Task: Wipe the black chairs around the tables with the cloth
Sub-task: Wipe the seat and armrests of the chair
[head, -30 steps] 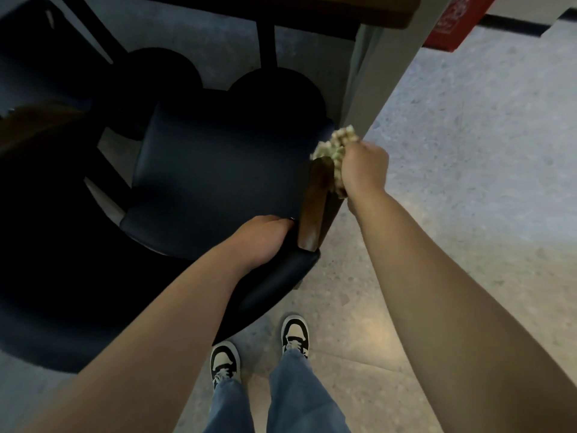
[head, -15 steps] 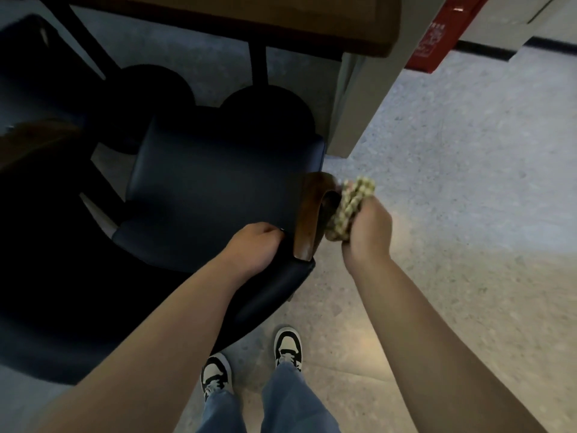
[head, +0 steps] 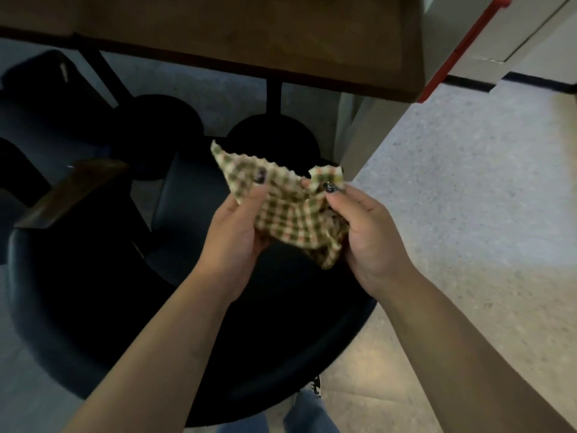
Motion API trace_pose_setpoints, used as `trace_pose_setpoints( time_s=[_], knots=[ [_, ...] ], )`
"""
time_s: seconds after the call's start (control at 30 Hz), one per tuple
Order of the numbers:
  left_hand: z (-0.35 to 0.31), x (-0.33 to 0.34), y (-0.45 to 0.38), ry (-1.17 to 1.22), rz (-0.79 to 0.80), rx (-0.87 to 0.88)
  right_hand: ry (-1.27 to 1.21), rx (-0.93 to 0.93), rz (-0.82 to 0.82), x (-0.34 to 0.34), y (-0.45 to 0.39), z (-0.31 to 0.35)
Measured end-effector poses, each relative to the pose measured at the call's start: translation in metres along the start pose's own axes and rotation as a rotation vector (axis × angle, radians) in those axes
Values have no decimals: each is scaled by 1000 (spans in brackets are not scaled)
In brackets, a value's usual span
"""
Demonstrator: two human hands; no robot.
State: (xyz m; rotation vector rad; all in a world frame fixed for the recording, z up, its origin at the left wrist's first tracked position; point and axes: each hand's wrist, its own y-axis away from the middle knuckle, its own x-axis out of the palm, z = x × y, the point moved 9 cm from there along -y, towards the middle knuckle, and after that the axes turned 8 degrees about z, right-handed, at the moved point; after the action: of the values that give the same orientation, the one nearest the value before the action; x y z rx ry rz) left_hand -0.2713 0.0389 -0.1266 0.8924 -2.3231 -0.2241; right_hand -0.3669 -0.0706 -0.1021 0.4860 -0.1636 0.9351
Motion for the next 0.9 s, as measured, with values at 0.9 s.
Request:
trace_pose_setpoints(
  time_s=[0.9],
  knots=[
    [-123, -124, -28, -835, -66, 83, 1014, -105, -182, 34, -63, 17]
  ],
)
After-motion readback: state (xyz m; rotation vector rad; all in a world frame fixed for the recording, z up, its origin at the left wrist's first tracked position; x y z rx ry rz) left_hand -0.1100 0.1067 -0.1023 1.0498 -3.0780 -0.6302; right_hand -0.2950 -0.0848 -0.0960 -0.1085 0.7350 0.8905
